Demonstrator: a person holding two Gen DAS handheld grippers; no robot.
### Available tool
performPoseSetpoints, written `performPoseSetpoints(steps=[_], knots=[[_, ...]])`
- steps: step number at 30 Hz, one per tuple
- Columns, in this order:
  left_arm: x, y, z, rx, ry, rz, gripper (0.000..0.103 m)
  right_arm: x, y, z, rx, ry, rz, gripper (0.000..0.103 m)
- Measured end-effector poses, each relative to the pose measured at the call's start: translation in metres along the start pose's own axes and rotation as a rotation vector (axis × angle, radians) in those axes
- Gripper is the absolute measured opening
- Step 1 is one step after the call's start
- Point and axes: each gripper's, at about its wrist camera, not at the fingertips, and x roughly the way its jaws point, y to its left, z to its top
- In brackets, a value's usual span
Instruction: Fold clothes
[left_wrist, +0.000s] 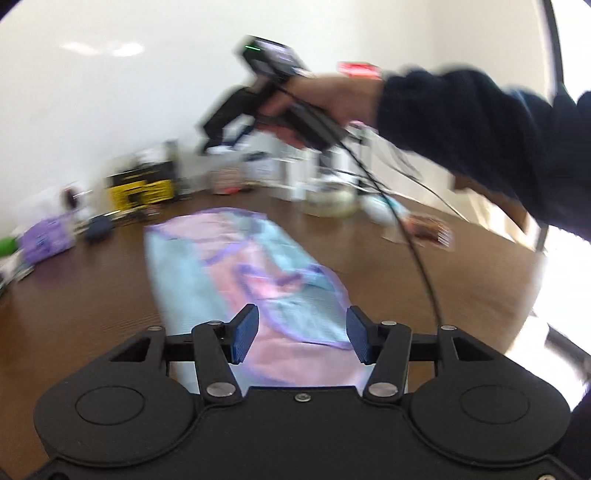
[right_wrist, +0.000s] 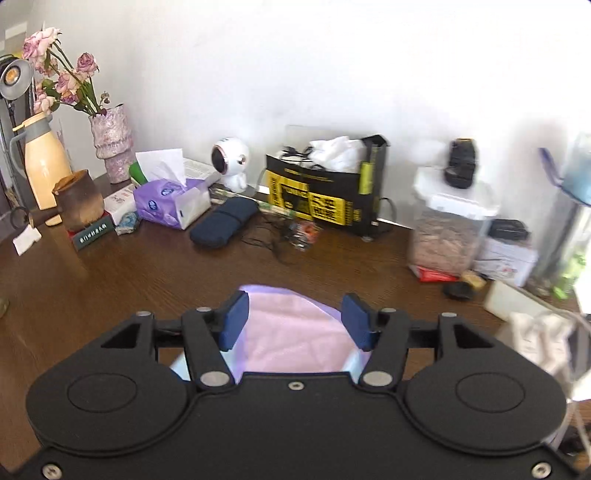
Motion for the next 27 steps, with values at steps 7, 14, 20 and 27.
performPoseSetpoints(steps=[7,14,20,27], knots=[[0.045,-0.038,-0.009,0.031,0.151,-0.052,0.051,0.008,-0.024,-0.054,0.025,0.117,-0.035,0.063],[0.046,-0.037,-0.015,0.027,0.166,-0.082,0.035,0.047,-0.039,-0.077,0.112,0.179,-0.04,0.049],[0.047,-0.03,-0.014,-0.015,0.166,-0.056,0.014,0.067,-0.05,-0.086,0.154,0.217,-0.026,0.028],[0.03,-0.009,-0.019,-0.236,0.092,-0.022,0.005,0.064,-0.041,-0.078,0.13,0.192,-0.059,0.004]])
